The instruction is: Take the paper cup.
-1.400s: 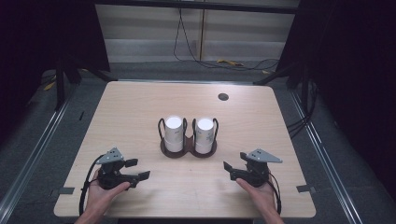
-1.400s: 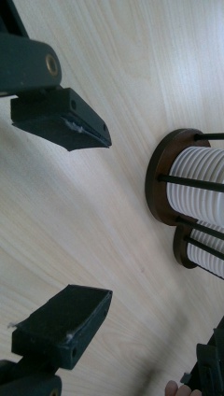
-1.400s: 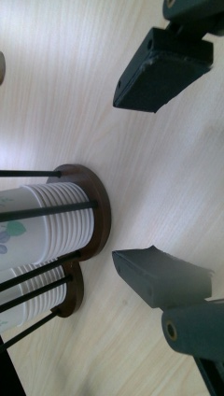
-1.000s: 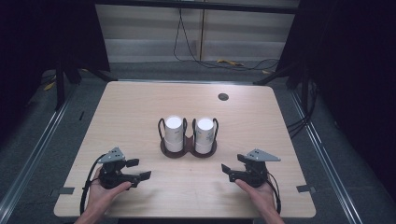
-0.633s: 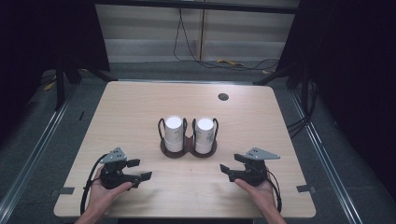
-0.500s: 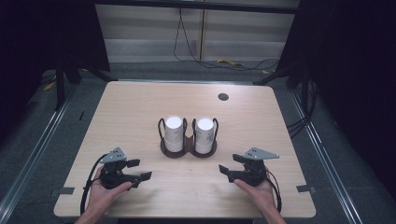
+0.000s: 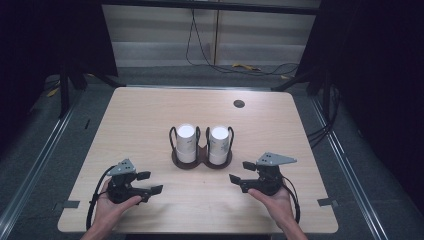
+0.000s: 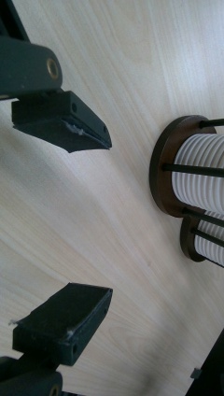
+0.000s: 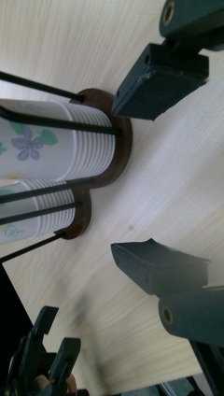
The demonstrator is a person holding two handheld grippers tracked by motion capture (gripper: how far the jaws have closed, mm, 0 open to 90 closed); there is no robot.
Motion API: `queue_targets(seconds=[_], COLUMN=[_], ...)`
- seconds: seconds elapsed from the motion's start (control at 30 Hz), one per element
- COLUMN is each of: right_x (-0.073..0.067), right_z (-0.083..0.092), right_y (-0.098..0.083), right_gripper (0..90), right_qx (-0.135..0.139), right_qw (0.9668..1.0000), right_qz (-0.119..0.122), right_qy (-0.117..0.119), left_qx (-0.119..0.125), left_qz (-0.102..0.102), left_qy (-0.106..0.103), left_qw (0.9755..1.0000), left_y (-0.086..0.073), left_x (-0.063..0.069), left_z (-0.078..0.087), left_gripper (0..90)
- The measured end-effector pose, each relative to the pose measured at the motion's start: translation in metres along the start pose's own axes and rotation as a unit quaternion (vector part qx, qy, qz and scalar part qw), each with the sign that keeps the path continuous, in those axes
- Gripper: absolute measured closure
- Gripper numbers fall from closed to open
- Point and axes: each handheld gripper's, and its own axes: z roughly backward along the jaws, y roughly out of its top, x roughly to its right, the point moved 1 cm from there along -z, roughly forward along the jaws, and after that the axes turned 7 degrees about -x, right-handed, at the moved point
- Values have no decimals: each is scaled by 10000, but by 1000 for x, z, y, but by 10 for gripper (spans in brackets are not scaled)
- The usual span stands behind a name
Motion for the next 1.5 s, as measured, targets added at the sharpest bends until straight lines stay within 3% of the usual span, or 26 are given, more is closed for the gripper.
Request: queue_targets(seconds=[0.23,0.6,0.8,1.03,1.27,1.5], right_x=[-2,-9,-16,-26,-27,-25], right_z=[2,0,3,0,-6,-19], right_y=[18,28,48,72,90,105], right_gripper=[320,394,429,415,372,362], right_qx=[50,12,136,188,295,219], right_qw=[9998,9986,9969,9946,9943,9942], right_qz=[116,330,542,796,813,849], right_qy=[173,421,554,634,630,621], left_qx=[-42,-30,-33,-35,-42,-60], left_qz=[-55,-21,-27,-50,-2,-54], left_qy=[33,41,19,21,-22,-6], left_qw=[10000,10000,10000,10000,10000,10000], left_y=[0,0,0,-1,0,-1], left_x=[0,-1,0,-1,-1,0], left_z=[0,1,0,1,-1,0], left_gripper=[233,233,233,233,233,233])
